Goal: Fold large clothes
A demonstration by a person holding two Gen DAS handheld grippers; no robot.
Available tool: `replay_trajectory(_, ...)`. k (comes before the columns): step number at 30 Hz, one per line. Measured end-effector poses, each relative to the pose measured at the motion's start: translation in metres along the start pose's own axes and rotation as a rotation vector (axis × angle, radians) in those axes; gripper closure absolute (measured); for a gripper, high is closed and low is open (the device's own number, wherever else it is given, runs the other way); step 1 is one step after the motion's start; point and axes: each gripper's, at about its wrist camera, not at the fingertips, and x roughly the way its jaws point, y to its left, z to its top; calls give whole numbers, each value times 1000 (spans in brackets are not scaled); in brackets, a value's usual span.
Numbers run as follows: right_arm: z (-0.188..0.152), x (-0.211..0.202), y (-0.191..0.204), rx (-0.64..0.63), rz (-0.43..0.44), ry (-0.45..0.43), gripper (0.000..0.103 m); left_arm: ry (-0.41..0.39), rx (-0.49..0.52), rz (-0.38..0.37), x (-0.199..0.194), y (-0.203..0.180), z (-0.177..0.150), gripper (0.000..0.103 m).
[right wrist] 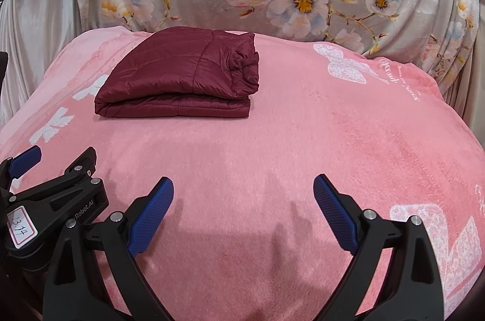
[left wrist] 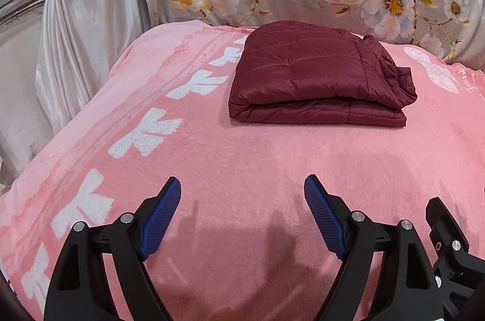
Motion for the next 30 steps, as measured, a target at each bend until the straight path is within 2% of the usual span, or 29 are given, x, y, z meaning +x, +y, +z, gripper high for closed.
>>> replay_trajectory(30, 0, 0, -1, -1, 0, -1, 12, -7, -2, 6, -3, 0, 2, 23)
